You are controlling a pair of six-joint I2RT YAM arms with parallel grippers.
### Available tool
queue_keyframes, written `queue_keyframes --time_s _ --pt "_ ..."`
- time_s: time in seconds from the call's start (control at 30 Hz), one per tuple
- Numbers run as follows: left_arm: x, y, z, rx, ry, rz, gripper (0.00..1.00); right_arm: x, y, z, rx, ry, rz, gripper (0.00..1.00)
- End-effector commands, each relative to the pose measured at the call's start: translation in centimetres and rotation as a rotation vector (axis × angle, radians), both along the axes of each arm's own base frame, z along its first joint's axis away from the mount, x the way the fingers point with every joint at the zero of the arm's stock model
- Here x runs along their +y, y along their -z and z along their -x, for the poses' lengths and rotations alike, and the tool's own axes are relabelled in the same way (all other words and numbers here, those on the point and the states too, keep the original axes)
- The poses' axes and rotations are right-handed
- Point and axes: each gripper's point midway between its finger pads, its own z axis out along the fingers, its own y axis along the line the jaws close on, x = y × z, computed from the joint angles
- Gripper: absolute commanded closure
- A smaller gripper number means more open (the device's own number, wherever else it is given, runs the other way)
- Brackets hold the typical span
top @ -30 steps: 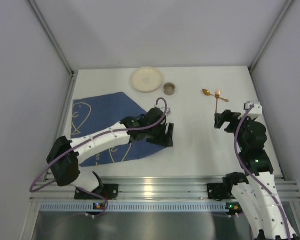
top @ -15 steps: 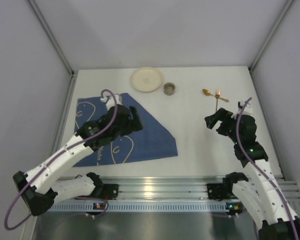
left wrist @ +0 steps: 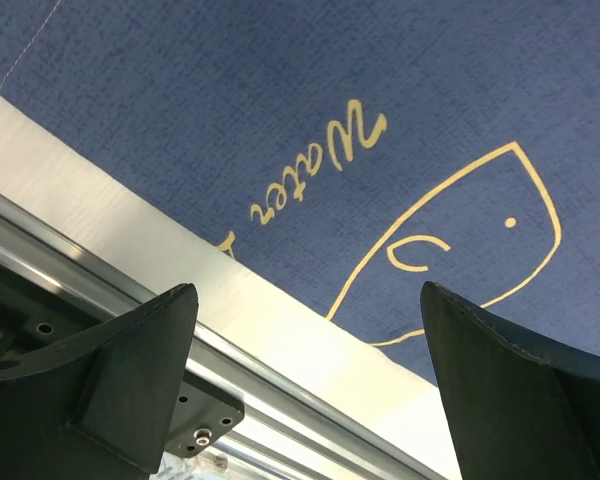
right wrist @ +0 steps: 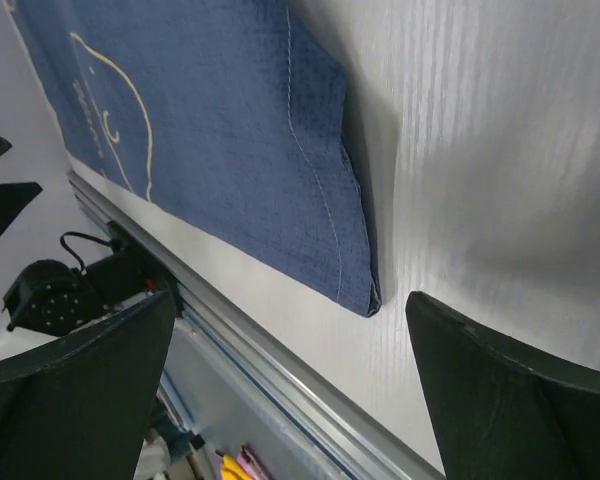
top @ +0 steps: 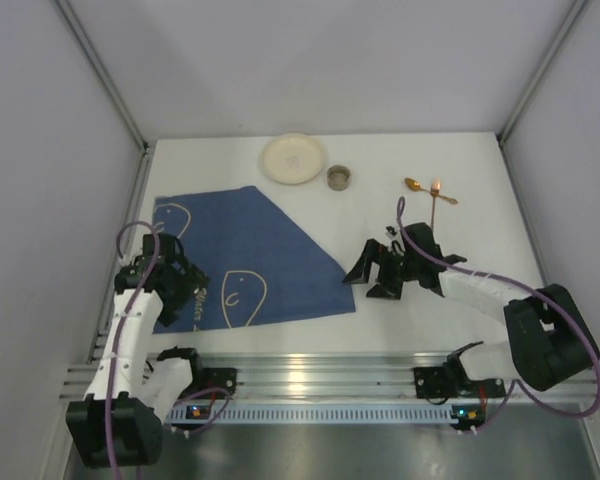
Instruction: Set the dinner table for one person
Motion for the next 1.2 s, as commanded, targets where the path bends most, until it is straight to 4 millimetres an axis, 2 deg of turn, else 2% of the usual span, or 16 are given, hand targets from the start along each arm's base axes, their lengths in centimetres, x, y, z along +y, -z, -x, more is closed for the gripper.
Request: queue_keyframes --time_s 0.0,0.2,0.37,0.43,0.47,0.53,0.57,0.63,0.67,0.77,0.87,0.9,0.97,1.0,1.1,1.17 --pt "-0.2 0.2 -0.2 0.016 0.026 0.069 0.02 2.9 -0.9 -0.5 -0.006 -0.039 -0.046 0.0" --pt "0.7 1.4 -0.5 0.046 -0.038 0.109 0.02 4.7 3.1 0.8 0.045 -0.078 0.058 0.0" --pt "1.0 0.6 -1.8 0.043 -0.045 0.131 0.02 6.5 4.9 1.0 0.039 -0.129 0.103 0.02" --pt "1.2 0.4 -2.1 0.039 -0.049 0.124 0.02 7.2 5.8 1.4 0.051 -0.153 0.119 0.16" --pt "1.3 0.4 -2.3 0.043 -0.051 0.127 0.02 7.6 5.8 1.2 0.048 -0.159 0.116 0.32" --pt "1.4 0.3 -2.5 0.044 -0.053 0.131 0.02 7.6 6.3 1.2 0.057 -0.166 0.125 0.51" --pt "1.4 0.3 -2.6 0.048 -0.052 0.134 0.02 7.5 6.4 1.2 0.059 -0.165 0.131 0.69" --pt "1.6 0.2 -2.7 0.046 -0.049 0.128 0.02 7.0 6.2 0.9 0.049 -0.161 0.139 0.85" --pt "1.7 0.2 -2.7 0.052 -0.045 0.122 0.02 6.7 6.0 0.5 0.038 -0.152 0.143 0.98" --pt "1.4 0.2 -3.1 0.045 -0.016 0.137 0.02 4.2 5.1 -1.1 0.017 -0.078 0.193 1.0" --pt "0.4 0.3 -3.8 0.036 0.043 0.19 0.04 0.3 3.8 -3.1 0.007 0.036 0.248 1.0" --pt "-0.2 0.4 -3.9 0.038 0.058 0.225 0.04 -2.0 3.1 -3.7 0.011 0.095 0.27 1.0" --pt "-0.5 1.1 -3.5 0.071 0.075 0.243 0.04 -5.1 3.0 -4.2 0.018 0.176 0.325 1.0" --pt "-0.6 1.3 -3.3 0.075 0.076 0.25 0.04 -7.5 2.4 -4.4 0.017 0.232 0.351 1.0" --pt "-2.0 2.3 -2.7 0.081 0.119 0.292 0.06 -11.4 1.9 -4.2 0.008 0.314 0.439 1.0" --pt "-4.2 3.0 -2.0 0.117 0.193 0.317 0.06 -12.0 2.0 -3.7 0.006 0.319 0.457 1.0"
